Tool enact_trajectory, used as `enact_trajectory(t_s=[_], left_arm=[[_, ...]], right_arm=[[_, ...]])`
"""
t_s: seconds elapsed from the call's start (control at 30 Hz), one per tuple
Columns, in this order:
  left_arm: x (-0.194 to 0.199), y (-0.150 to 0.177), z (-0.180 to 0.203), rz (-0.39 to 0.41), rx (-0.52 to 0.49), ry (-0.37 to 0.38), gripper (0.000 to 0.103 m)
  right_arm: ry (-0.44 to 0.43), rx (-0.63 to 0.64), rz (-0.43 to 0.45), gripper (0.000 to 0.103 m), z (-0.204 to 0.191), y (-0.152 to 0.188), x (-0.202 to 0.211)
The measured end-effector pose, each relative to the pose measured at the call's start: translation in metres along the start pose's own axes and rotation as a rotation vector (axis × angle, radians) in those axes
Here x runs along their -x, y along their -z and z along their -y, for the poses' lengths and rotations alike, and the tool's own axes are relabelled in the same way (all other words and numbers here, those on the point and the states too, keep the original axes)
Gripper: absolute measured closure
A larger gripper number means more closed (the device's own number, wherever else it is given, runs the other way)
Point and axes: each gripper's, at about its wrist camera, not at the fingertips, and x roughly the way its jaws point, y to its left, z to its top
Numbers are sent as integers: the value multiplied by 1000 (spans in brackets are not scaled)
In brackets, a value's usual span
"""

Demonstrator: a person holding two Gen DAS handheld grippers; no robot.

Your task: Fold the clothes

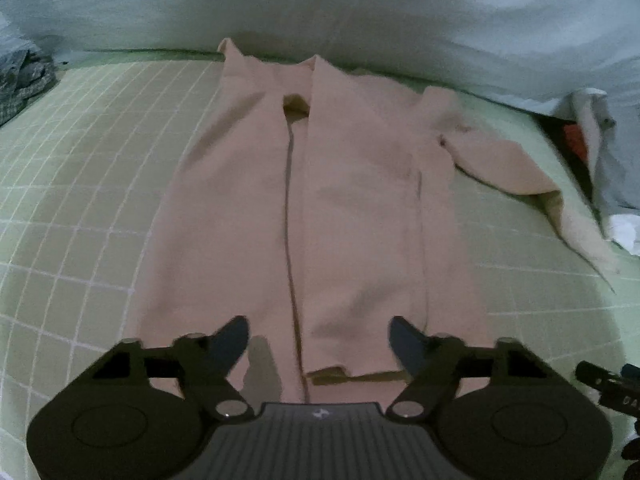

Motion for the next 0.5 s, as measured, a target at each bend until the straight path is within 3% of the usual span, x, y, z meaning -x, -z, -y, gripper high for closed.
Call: enact_trajectory(t_s=[0.13, 0.27, 0.5], left_arm=[[-2, 4, 4, -6, 17, -17, 49], [-3, 8, 5, -10, 34, -29, 82], [3, 13, 6, 5, 50, -22, 100]], right_arm=[[-6, 14, -34, 0, 14, -6, -14], [-51, 37, -32, 0, 18, -7, -17], [-59, 40, -23, 0, 17, -7, -15]])
